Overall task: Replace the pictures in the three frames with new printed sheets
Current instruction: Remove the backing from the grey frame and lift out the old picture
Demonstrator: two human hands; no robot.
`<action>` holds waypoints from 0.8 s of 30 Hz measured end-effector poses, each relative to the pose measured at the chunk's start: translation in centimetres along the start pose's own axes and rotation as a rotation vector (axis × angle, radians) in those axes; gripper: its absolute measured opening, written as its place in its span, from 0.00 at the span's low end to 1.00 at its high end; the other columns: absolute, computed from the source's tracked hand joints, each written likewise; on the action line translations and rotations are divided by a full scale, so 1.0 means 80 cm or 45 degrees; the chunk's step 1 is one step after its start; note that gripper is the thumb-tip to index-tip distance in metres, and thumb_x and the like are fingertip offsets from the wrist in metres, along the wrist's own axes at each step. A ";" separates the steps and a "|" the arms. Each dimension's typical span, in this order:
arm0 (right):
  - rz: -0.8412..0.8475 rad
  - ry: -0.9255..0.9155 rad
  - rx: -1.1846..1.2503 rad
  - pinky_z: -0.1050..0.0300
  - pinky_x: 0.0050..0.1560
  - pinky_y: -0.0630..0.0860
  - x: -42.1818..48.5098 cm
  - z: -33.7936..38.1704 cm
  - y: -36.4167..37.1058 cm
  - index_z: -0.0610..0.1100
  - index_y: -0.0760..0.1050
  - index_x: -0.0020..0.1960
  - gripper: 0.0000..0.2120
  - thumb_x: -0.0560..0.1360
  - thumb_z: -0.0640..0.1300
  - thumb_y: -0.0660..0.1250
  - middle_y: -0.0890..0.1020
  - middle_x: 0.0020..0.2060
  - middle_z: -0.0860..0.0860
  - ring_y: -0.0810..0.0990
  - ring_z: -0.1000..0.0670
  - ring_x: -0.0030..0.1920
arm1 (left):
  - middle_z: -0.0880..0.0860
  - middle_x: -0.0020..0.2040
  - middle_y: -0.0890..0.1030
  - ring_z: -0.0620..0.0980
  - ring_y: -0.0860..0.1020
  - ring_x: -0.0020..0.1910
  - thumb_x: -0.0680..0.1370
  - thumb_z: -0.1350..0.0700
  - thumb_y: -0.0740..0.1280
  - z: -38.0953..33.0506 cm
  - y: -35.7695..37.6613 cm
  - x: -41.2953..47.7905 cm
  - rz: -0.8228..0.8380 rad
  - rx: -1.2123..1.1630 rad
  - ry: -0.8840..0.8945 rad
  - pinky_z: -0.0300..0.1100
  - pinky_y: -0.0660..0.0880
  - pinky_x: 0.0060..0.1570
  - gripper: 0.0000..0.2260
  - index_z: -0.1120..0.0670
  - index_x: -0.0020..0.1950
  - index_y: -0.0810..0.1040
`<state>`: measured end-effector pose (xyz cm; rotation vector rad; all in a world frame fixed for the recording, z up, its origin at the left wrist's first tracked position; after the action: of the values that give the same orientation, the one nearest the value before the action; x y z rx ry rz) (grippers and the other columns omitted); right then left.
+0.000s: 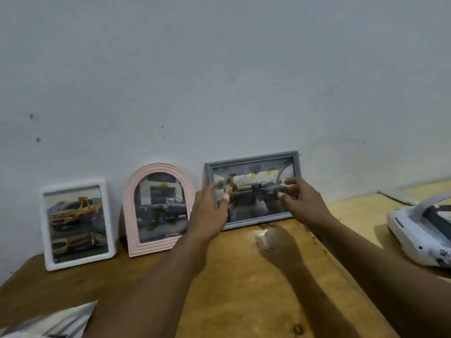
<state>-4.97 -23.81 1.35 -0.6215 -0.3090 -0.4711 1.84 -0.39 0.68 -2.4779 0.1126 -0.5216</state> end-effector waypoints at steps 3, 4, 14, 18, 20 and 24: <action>-0.180 0.144 0.022 0.59 0.51 0.76 0.038 -0.048 0.010 0.45 0.67 0.71 0.21 0.80 0.44 0.67 0.76 0.65 0.46 0.76 0.48 0.60 | 0.48 0.81 0.55 0.55 0.60 0.79 0.85 0.42 0.55 0.024 0.042 0.029 -0.162 0.033 -0.086 0.55 0.59 0.76 0.27 0.43 0.82 0.52; -0.209 0.188 0.006 0.55 0.54 0.77 0.048 -0.061 0.013 0.45 0.66 0.72 0.22 0.80 0.46 0.67 0.75 0.65 0.45 0.75 0.46 0.62 | 0.48 0.82 0.52 0.55 0.58 0.79 0.85 0.41 0.54 0.031 0.055 0.033 -0.176 0.042 -0.127 0.54 0.58 0.77 0.28 0.44 0.83 0.49; -0.176 0.355 0.111 0.48 0.53 0.79 0.101 -0.126 0.017 0.49 0.59 0.72 0.18 0.84 0.45 0.57 0.75 0.57 0.45 0.77 0.44 0.54 | 0.50 0.81 0.54 0.58 0.62 0.77 0.84 0.45 0.58 0.049 0.086 0.053 -0.332 -0.179 -0.071 0.63 0.66 0.71 0.31 0.30 0.77 0.39; -0.281 0.323 0.121 0.47 0.51 0.79 0.062 -0.098 -0.010 0.47 0.61 0.71 0.16 0.84 0.44 0.59 0.74 0.53 0.46 0.77 0.44 0.52 | 0.49 0.83 0.49 0.58 0.54 0.81 0.85 0.43 0.56 0.015 0.059 0.014 -0.249 -0.186 -0.079 0.60 0.57 0.76 0.30 0.32 0.79 0.39; -0.282 0.313 0.074 0.43 0.51 0.80 0.033 -0.079 -0.031 0.46 0.63 0.70 0.16 0.83 0.45 0.59 0.75 0.50 0.46 0.77 0.44 0.49 | 0.50 0.83 0.50 0.57 0.55 0.80 0.85 0.43 0.55 -0.006 0.038 -0.015 -0.221 -0.152 -0.082 0.56 0.58 0.74 0.29 0.36 0.81 0.42; -0.180 0.309 0.017 0.39 0.55 0.79 -0.030 -0.030 -0.063 0.45 0.66 0.69 0.16 0.83 0.47 0.60 0.78 0.53 0.43 0.79 0.41 0.51 | 0.53 0.84 0.47 0.59 0.52 0.81 0.86 0.45 0.54 -0.024 -0.015 -0.072 -0.160 -0.157 -0.196 0.59 0.54 0.76 0.27 0.38 0.82 0.44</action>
<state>-9.21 -28.11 0.96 -0.5251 -0.1260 -0.6734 -4.29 0.65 0.83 -2.6480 -0.0754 -0.3838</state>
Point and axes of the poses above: each hand's wrist, its own x-axis towards the middle knuckle, its own y-axis out of the palm, z = x × y, the point moved 2 cm from there along x, towards the middle knuckle
